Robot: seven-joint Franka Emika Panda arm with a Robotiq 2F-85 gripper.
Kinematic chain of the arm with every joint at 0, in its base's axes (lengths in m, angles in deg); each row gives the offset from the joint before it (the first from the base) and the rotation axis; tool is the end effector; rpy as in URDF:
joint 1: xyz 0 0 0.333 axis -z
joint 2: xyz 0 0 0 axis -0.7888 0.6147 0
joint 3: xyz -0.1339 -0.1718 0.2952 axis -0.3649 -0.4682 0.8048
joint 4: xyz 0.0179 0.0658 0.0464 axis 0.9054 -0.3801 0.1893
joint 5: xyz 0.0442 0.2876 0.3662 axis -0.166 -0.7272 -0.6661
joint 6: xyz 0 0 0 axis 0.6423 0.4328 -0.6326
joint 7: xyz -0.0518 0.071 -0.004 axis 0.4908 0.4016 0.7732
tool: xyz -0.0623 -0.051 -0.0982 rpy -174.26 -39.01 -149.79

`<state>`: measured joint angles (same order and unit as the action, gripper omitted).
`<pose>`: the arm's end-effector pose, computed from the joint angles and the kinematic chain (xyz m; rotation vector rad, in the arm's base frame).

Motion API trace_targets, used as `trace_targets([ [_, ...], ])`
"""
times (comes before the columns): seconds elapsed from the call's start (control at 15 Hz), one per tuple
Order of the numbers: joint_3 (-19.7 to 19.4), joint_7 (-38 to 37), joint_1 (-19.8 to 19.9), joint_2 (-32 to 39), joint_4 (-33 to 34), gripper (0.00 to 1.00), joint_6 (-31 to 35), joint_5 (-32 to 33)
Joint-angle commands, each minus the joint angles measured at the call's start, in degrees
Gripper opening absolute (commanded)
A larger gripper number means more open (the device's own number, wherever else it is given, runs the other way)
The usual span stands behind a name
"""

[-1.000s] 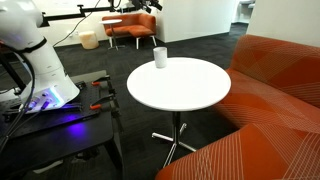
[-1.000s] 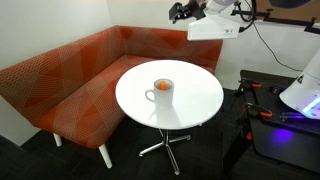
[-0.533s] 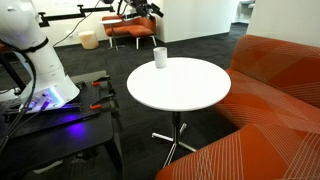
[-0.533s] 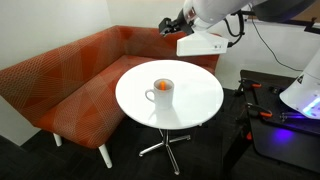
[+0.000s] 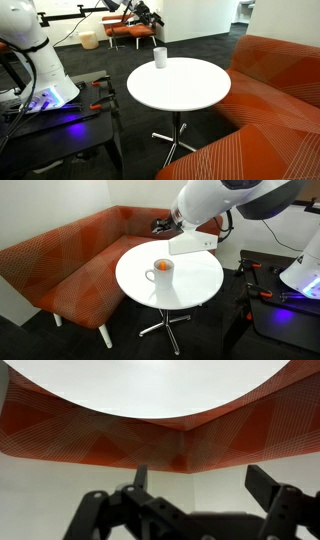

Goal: Remove the orange object from the white mug and put it on the table

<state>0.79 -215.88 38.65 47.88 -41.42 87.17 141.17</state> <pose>0.5533 0.2675 0.2955 2.2155 -1.1234 1.1421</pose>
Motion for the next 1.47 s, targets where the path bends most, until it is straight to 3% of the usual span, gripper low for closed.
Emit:
trace_targets([
  [0.0,-1.6,0.2,-1.5,-0.2,0.1,1.00,0.1,-0.4],
  [0.53,-2.2,-3.3,-2.8,2.2,1.3,1.00,-1.8,-0.5],
  [1.4,-2.9,-16.4,-4.6,8.8,5.0,1.00,-1.1,-0.8],
])
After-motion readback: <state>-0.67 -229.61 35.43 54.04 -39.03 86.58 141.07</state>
